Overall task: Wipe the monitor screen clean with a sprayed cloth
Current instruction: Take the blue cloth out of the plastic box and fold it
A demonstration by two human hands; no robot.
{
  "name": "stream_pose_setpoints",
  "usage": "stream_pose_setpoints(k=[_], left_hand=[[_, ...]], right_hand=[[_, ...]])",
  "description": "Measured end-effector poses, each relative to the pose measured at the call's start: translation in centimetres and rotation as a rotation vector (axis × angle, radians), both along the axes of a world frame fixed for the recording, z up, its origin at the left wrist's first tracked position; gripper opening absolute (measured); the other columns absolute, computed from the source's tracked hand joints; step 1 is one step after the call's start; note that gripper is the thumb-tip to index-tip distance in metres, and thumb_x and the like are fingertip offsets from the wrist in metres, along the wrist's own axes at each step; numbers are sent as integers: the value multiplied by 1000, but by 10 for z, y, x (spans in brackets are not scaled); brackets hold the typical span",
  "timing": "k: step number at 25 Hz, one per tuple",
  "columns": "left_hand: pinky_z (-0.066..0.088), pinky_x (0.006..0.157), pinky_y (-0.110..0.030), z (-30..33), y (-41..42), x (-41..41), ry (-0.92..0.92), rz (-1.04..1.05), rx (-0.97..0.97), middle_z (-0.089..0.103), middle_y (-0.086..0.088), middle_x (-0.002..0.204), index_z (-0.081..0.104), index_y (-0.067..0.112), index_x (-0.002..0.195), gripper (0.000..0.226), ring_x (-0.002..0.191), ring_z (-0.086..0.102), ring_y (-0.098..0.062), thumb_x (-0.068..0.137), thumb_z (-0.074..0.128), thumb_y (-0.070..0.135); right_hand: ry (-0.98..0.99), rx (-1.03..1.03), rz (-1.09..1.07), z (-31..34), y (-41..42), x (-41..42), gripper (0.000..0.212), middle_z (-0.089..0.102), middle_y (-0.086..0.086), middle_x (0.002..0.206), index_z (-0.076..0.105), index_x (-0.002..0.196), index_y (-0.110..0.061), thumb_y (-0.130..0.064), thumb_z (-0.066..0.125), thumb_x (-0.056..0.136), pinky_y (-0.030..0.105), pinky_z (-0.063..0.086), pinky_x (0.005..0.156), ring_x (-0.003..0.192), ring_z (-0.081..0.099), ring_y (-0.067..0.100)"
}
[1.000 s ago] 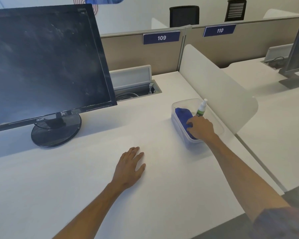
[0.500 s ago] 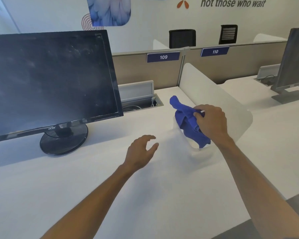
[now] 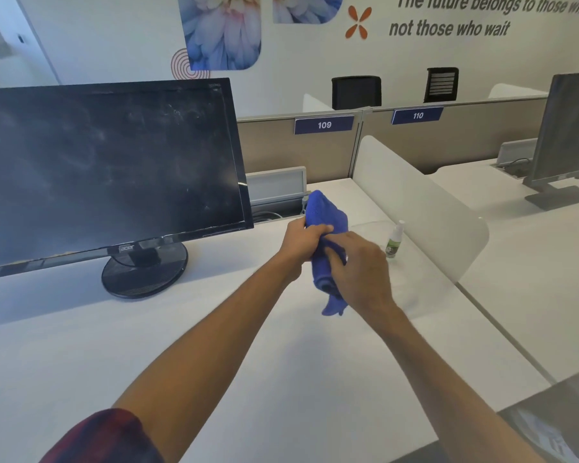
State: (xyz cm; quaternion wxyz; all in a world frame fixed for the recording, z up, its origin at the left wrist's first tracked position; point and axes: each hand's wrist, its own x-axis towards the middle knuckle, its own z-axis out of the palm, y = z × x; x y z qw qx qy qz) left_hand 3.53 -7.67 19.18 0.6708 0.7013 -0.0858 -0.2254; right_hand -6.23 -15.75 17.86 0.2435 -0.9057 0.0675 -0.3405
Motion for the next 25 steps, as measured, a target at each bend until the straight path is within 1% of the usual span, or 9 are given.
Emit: stream_pose_setpoints(k=[2, 5, 7, 10, 12, 14, 17, 23, 25], left_hand=[[50, 63, -28, -1, 12, -2, -33, 10, 36, 66, -5, 79, 61, 11, 84, 6, 70, 61, -19, 87, 60, 15], [49, 70, -31, -2, 33, -10, -84, -8, 98, 68, -5, 78, 64, 11, 82, 14, 68, 60, -19, 91, 56, 19], [48, 72, -31, -3, 47, -16, -141, -40, 141, 69, -4, 81, 66, 13, 84, 17, 72, 61, -19, 93, 54, 21], [50, 75, -34, -2, 66, -22, -246, -111, 178, 71, -9, 89, 68, 11, 92, 19, 77, 62, -21, 95, 51, 19], [52, 80, -35, -2, 76, -22, -311, -142, 209, 72, -7, 93, 69, 14, 95, 19, 84, 65, -23, 95, 51, 19], [51, 84, -37, -1, 84, -21, -371, -134, 255, 70, -5, 98, 68, 18, 96, 16, 91, 64, -24, 96, 52, 20], [51, 84, -38, -3, 96, -18, -427, -121, 279, 70, -6, 100, 69, 15, 102, 19, 93, 64, -25, 96, 52, 20], [52, 82, -29, -3, 127, -9, -373, -59, 203, 74, 1, 95, 71, 19, 99, 17, 88, 67, -15, 95, 55, 21], [52, 83, -30, -10, 139, -3, -296, 8, 181, 74, -1, 95, 72, 19, 97, 16, 89, 68, -16, 94, 57, 24]], right_hand=[[1, 128, 69, -11, 5, -2, 19, 73, -6, 95, 73, 107, -20, -22, 64, 91, 20, 46, 71, 79, 64, 9], [-58, 372, 26, -17, 1, -3, 20, 71, -12, 100, 70, 109, -22, -27, 65, 90, 21, 49, 74, 85, 63, 0], [-82, 453, -26, -20, -11, 1, 38, 64, -11, 117, 62, 121, -23, -23, 65, 84, 28, 49, 87, 103, 58, 3], [143, 399, 137, -16, -27, 11, 68, 36, -13, 149, 46, 137, -32, -26, 66, 72, 28, 30, 107, 136, 32, 8], [289, 408, 287, -8, -26, 16, 57, 43, -16, 145, 53, 125, -36, -24, 72, 73, 31, 35, 107, 131, 39, 7], [391, 476, 377, 1, -19, 18, 38, 66, -10, 118, 64, 112, -31, -18, 74, 78, 31, 50, 90, 106, 60, 10], [446, 587, 484, 9, -8, 18, 27, 72, -7, 96, 69, 104, -26, -11, 73, 82, 17, 51, 67, 84, 68, 8], [784, 652, 543, -10, -9, 16, 27, 74, 4, 104, 70, 105, -11, -24, 75, 82, 32, 54, 86, 99, 69, 21], [810, 725, 564, -25, -12, 16, 30, 73, 5, 108, 70, 108, -10, -26, 74, 83, 33, 52, 90, 102, 68, 23]])
